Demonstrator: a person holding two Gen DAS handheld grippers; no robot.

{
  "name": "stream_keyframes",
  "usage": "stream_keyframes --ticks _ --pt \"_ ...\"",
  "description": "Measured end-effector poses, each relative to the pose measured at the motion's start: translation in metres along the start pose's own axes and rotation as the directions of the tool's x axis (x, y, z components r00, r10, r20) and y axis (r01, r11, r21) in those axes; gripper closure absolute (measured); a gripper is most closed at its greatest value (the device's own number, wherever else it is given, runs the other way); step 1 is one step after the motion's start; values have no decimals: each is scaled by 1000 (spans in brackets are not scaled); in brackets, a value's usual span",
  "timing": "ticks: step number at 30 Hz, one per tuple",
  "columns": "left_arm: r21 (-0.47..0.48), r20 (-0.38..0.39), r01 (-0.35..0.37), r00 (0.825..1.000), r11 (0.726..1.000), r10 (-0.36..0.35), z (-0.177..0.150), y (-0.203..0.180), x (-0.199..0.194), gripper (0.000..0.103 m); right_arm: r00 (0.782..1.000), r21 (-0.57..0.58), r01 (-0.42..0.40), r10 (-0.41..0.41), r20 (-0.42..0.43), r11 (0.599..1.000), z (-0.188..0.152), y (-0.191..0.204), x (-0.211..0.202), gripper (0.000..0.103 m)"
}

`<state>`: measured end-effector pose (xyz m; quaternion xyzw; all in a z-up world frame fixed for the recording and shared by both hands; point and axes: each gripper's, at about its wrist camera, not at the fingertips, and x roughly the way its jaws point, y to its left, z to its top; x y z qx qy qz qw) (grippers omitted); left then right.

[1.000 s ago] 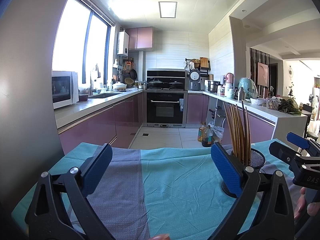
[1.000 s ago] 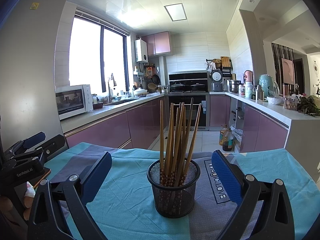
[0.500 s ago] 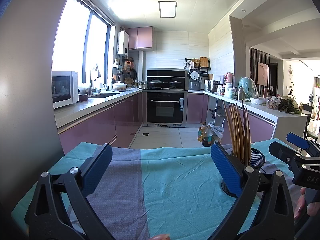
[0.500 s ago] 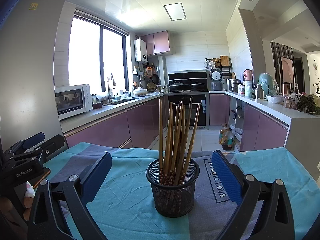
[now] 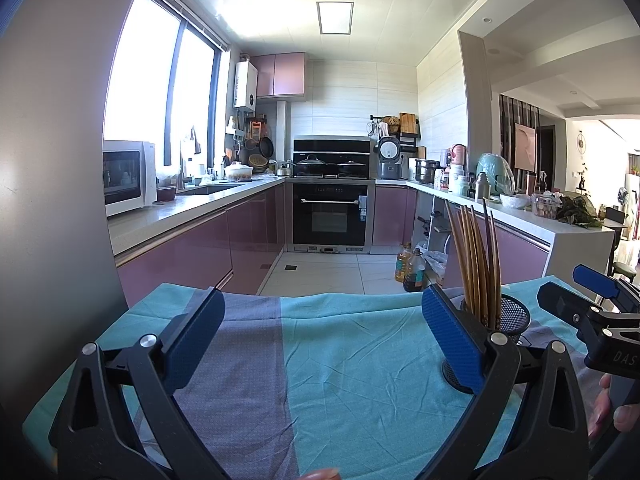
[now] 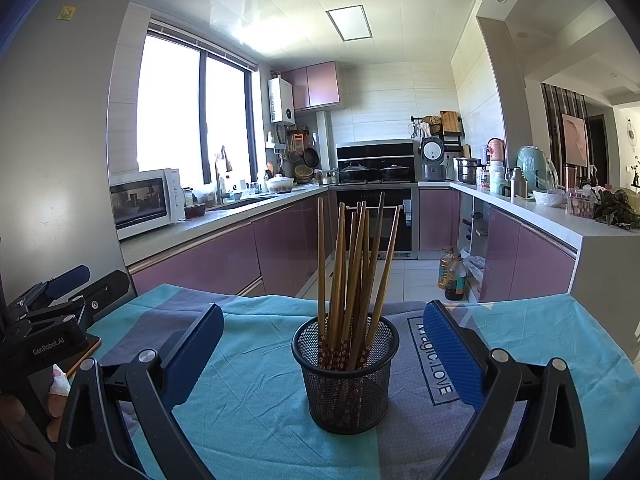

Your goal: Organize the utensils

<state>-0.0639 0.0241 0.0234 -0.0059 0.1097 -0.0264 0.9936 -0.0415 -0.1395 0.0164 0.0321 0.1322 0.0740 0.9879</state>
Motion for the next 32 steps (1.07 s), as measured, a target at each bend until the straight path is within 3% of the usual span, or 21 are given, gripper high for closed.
stream_keyframes --ticks 23,26,29,32 --pt "15 -8 3 1000 1000 -3 -7 0 2 6 1000 5 4 -4 -10 1000 -7 0 2 6" --pt "14 -63 22 998 1000 -21 -12 2 11 6 1000 10 11 -10 -27 1000 -11 -6 3 6" --pt "29 -165 16 986 999 -11 -23 7 30 6 996 16 46 -44 -72 999 -16 -23 6 6" --pt "22 -254 12 967 1000 -6 -36 16 47 6 976 25 104 -97 -193 994 -26 -51 22 6"
